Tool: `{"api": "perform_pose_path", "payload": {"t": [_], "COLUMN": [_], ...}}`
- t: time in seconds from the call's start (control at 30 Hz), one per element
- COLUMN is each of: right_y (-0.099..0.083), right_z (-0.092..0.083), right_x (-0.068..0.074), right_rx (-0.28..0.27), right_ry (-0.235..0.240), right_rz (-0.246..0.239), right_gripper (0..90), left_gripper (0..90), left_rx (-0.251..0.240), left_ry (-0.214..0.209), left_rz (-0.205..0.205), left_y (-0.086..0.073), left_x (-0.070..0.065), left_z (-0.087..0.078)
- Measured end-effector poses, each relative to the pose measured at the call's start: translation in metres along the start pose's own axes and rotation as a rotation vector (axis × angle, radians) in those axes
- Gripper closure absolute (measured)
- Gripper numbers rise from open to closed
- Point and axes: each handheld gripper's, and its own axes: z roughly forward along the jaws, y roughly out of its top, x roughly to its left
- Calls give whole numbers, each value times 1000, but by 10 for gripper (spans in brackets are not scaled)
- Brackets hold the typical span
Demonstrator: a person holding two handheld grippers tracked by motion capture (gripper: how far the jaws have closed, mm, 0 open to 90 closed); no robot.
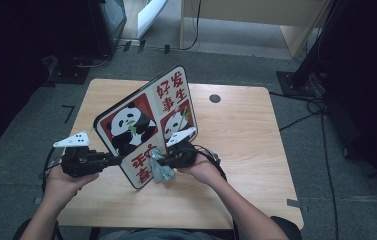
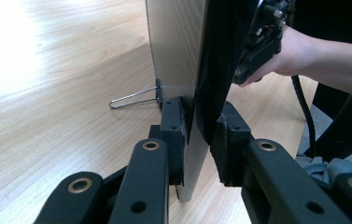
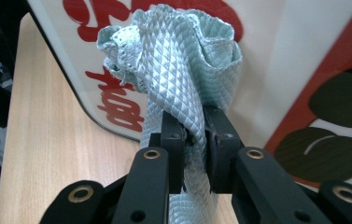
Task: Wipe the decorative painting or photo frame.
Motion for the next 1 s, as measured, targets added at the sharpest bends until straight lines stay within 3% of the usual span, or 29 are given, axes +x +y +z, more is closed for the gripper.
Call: {"api": "perform_pose_path", "payload": {"t": [0.5, 0.7, 1.0], "right_y": [0, 3, 13], "right_z": [-7, -9, -18], "right_x": [-8, -6, 2], "right_rx": [-9, -13, -42], "right_ry": [-34, -22, -3], "right_rz": [21, 32, 8], "right_gripper": [802, 806, 808], "left_gripper": [763, 759, 746], "left_rx": [-2, -2, -9], "left_ry": [-4, -6, -8], "left_rz": [-3, -1, 0], "left_y": [0, 0, 0], "left_x": [1, 1, 1], "left_z": [0, 0, 0]}}
